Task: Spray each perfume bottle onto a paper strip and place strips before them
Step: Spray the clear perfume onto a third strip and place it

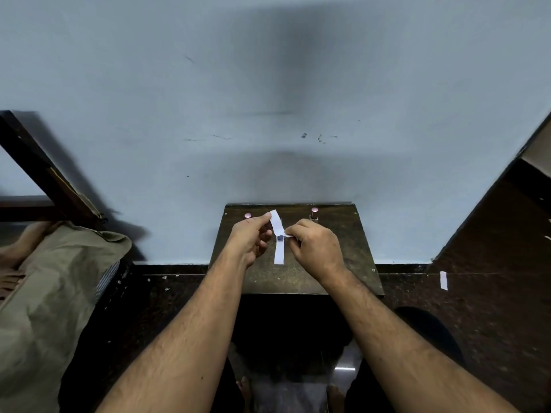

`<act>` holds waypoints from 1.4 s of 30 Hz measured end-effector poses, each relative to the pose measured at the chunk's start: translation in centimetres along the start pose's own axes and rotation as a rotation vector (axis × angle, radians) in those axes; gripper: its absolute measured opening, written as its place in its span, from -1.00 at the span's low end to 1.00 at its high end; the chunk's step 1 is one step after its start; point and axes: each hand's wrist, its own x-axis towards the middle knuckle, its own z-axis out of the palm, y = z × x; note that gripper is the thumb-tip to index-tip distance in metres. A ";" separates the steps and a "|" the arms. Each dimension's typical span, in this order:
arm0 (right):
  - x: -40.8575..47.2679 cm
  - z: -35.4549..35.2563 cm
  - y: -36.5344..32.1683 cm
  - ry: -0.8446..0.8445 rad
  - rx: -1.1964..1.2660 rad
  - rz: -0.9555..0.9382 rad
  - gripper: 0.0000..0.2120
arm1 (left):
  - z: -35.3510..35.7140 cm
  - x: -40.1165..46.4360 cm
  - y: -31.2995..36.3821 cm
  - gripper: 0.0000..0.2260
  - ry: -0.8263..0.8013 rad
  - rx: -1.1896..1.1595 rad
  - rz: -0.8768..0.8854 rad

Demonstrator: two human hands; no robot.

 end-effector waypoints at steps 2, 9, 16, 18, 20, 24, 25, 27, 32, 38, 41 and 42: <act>-0.2 -0.5 0.3 0.012 -0.001 -0.002 -0.90 | 0.4 -0.3 -0.1 -0.84 0.010 0.091 0.038; -1.3 -1.0 1.0 0.024 -0.004 -0.034 -0.87 | 0.9 -0.6 -0.4 -0.86 0.050 0.192 0.040; -2.4 0.4 2.3 -0.090 -0.025 0.018 -0.89 | 1.0 0.7 -1.6 -0.76 0.078 0.330 0.144; -2.6 1.0 3.2 -0.111 -0.027 0.064 -0.87 | 0.8 1.7 -2.4 -0.78 0.128 0.356 0.187; -2.8 1.5 4.1 -0.114 -0.007 0.150 -0.85 | 0.6 2.5 -3.2 -0.81 0.174 0.383 0.225; -2.4 2.5 6.8 -0.105 0.076 0.391 -0.83 | 0.9 4.3 -4.8 -0.91 0.175 0.412 0.265; -2.2 2.7 7.4 -0.099 0.096 0.446 -0.82 | 1.1 4.6 -5.0 -0.94 0.169 0.422 0.267; -1.6 3.3 8.8 -0.082 0.147 0.558 -0.83 | 1.6 5.4 -5.6 -0.86 0.175 0.442 0.273; 0.1 5.2 11.7 -0.069 0.267 0.710 -0.85 | 2.7 7.2 -7.4 -0.83 0.154 0.632 0.443; 1.7 8.0 14.3 -0.144 0.385 0.754 -0.63 | 3.5 9.5 -9.5 -0.82 0.070 0.825 0.467; 2.3 9.7 15.2 -0.193 0.433 0.756 -0.48 | 3.8 10.3 -9.8 -0.85 0.069 0.900 0.470; 2.6 10.1 15.5 -0.211 0.439 0.758 -0.45 | 4.0 10.6 -9.8 -0.85 0.069 0.918 0.468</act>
